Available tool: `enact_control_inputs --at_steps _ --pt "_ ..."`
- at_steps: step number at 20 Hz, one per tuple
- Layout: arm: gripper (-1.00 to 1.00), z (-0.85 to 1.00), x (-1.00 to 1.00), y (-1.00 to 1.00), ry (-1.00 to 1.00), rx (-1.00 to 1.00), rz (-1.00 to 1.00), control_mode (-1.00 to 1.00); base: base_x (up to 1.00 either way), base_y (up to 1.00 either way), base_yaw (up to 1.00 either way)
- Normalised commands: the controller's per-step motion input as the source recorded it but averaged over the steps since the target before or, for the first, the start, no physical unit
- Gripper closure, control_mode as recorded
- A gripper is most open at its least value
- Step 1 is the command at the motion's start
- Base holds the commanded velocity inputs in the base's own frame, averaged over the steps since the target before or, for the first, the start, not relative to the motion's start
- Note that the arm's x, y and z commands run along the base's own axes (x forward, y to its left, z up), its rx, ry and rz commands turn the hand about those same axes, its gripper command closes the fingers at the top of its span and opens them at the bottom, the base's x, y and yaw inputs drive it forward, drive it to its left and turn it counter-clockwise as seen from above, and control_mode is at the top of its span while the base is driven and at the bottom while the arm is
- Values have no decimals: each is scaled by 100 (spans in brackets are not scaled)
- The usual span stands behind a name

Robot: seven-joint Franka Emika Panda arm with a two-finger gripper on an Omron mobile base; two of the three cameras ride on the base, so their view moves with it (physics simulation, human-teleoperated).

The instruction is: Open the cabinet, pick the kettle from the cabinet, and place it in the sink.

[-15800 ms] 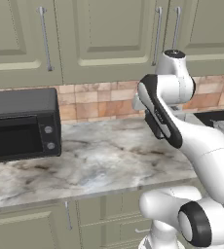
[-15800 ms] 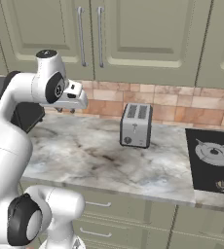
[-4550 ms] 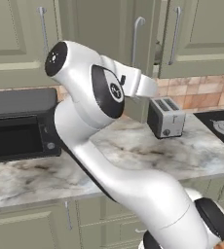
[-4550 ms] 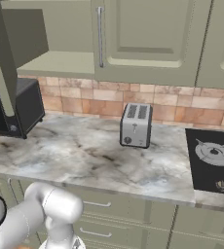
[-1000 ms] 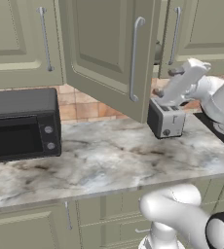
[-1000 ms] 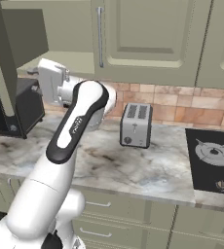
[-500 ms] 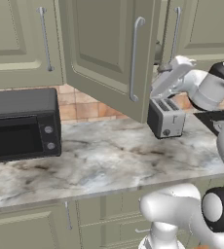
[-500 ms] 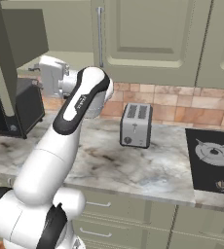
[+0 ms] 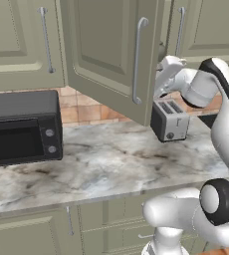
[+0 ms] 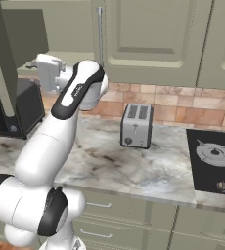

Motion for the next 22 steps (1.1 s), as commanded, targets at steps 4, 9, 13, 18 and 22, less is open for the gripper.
enact_control_inputs --at_steps 4,9,13,18,22 --pt "-100 -6 7 37 -1 0 0 -100 0 0 0" --pt "-100 -4 4 36 -2 0 0 -100 0 0 0" --pt "-100 -1 -2 37 -2 0 0 -100 0 0 0" --pt "-100 0 -11 44 -1 -1 0 -100 0 0 0" --pt "-100 0 -15 54 -7 -9 0 -100 0 0 0"
